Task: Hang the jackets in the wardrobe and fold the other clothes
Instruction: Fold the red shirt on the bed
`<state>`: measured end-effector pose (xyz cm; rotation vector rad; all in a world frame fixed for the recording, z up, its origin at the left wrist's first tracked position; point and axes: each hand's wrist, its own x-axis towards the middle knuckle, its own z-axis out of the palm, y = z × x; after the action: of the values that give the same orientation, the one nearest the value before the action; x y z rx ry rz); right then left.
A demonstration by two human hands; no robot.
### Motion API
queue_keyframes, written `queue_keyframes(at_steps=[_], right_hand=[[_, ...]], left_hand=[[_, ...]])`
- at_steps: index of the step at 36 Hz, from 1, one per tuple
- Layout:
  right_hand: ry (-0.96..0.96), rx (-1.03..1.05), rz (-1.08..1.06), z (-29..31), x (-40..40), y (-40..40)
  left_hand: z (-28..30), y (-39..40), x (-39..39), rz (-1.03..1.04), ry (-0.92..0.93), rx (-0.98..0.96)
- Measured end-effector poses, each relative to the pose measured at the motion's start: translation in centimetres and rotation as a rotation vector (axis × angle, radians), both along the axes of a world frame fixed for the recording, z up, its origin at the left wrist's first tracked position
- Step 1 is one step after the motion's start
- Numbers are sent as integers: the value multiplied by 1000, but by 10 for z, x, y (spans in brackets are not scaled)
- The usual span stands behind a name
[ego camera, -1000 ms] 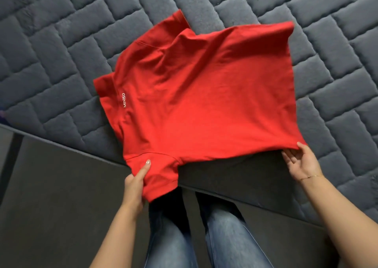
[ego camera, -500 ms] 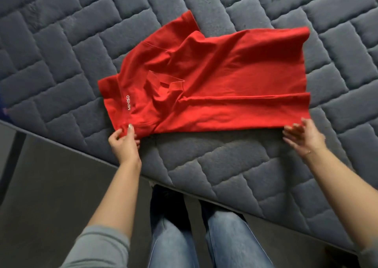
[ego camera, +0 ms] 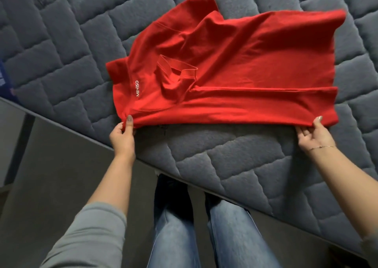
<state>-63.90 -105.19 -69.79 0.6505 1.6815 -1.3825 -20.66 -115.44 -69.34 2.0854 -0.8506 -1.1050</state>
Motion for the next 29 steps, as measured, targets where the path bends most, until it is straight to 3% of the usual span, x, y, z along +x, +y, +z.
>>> queue_keyframes(at_steps=[6,11,18,21,24,29], right_hand=[[-4,46,-102,11,-4,33],[-24,92,-108,9,4,69],[-35,133,-46,7,12,80],[-52,238,121,16,34,72],[-150,298,385,33,70,55],[-58,96,801,49,142,2]], left_hand=[[27,-1,49,-378,-200,44],[14,16,60,-542,-324,176],[1,29,40,-420,-520,287],[18,30,28,-373,-607,227],[34,21,16,-542,-695,20],[38,-18,-4,-737,-419,-49]])
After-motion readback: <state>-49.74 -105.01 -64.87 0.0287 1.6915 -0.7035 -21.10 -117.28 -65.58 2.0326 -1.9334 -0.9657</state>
